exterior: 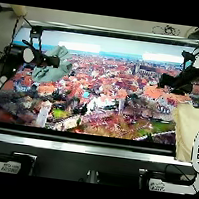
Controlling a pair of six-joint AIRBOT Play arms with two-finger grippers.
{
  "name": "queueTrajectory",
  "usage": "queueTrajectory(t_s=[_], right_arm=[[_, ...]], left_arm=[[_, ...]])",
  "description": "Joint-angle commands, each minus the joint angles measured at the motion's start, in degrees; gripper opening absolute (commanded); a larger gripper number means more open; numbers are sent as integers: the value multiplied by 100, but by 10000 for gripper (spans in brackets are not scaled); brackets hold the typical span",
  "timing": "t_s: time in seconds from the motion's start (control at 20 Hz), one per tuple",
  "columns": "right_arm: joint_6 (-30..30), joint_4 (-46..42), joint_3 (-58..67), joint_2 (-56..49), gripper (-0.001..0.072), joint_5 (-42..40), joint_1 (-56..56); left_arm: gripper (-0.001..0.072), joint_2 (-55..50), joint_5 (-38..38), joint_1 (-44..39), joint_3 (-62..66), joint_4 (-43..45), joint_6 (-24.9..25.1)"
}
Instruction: Fold the shirts.
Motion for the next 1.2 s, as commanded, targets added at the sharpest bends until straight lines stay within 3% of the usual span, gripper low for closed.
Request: queueTrajectory(t_s=[0.0,0.15,0.3,0.35,0.4,0.45,0.5,0.6,0.8,1.0,1.15], right_arm=[[20,-24,7,-24,692,-321,4],[17,-20,7,-66,700,-422,4],[-125,-20,7,-105,701,-387,4],[-125,0,7,-114,704,-321,4],[-136,52,7,-114,709,-249,4],[-138,90,7,-111,710,-208,4],[-142,92,7,-111,706,-188,4],[-450,90,7,-94,666,-175,4],[-511,90,9,229,667,-483,4],[-514,87,9,1172,668,-525,4],[-411,-66,9,2035,670,-372,4]], left_arm=[[626,-1469,-647,308,1617,-1097,450],[644,-2490,-1244,203,2623,-1257,811],[640,-2861,-1073,105,2706,-1259,748],[600,-2953,-1019,107,2706,-1259,640],[393,-3014,-994,114,2708,-1257,544],[66,-3023,-992,142,2708,-1259,487],[27,-2973,-999,162,2715,-1283,431],[26,-2638,-984,162,2785,-1298,638],[24,-684,-844,-323,2802,-1296,1762],[25,1086,-1073,-1685,2358,-1298,1598],[25,1320,-1093,-3021,1172,-1228,1233]])
